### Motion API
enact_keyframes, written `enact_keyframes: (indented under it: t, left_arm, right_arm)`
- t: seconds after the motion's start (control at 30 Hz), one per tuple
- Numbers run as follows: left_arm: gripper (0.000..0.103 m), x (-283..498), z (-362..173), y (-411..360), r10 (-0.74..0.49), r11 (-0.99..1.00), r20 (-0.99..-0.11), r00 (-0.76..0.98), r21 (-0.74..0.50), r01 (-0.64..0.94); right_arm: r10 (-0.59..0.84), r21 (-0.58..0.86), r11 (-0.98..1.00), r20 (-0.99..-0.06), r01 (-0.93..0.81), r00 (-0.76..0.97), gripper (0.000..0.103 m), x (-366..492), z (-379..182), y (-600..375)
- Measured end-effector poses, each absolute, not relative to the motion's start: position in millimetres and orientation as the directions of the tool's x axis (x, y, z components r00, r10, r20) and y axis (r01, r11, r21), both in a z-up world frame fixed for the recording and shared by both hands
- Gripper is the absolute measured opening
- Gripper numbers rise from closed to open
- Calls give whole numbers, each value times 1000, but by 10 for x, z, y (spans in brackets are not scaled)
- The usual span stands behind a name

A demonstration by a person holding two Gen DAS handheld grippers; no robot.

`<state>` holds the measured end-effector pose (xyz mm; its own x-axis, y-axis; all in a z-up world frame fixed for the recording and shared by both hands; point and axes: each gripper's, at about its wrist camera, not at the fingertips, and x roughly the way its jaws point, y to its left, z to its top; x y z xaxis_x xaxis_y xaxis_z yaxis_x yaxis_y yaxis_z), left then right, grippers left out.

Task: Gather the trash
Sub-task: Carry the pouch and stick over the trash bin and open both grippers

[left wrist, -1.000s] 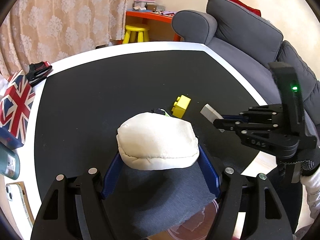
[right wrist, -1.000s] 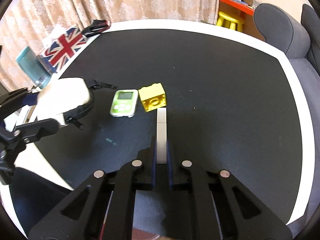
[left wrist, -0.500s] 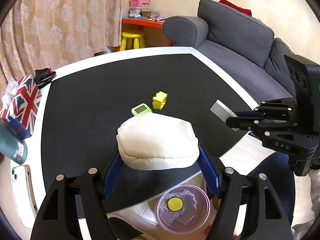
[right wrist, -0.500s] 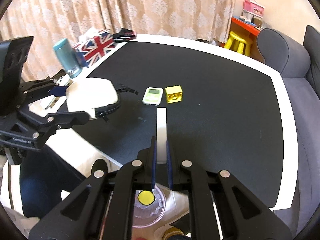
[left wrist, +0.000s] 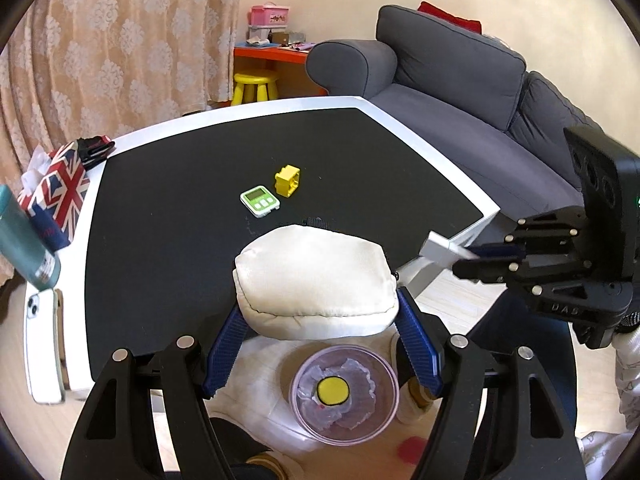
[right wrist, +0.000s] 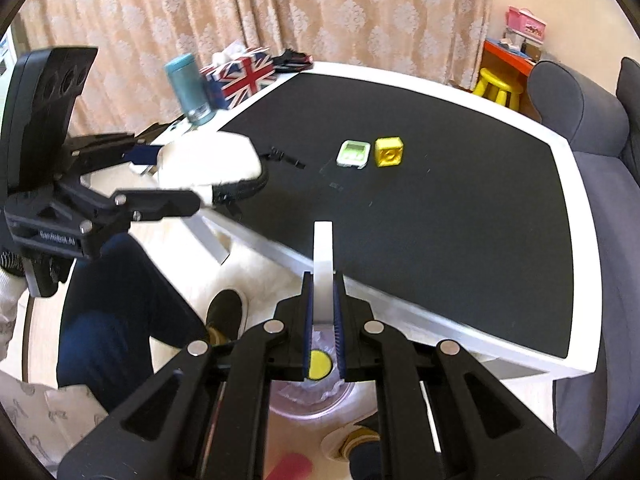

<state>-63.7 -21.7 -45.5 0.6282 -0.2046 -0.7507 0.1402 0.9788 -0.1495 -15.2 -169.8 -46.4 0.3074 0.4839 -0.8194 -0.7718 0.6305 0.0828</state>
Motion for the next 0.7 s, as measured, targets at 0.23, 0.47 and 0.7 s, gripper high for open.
enact_keyframes:
  t: [0.23, 0.47, 0.7]
  left_arm:
    - [70, -847, -523, -249, -211, 978, -749, 629, -162, 134]
    - [70, -916, -565, -273, -216, 976, -753, 621, -167, 138]
    - [70, -928, -596, -259, -220, 975, -757, 615, -171, 140]
  right_arm:
    - [500, 128, 597, -831, -792, 243, 9, -420, -657, -1756]
    - [510, 146, 587, -831, -797, 223, 75, -513, -734, -1745]
    - [505, 135, 625, -821, -769, 266, 92, -418, -700, -1744]
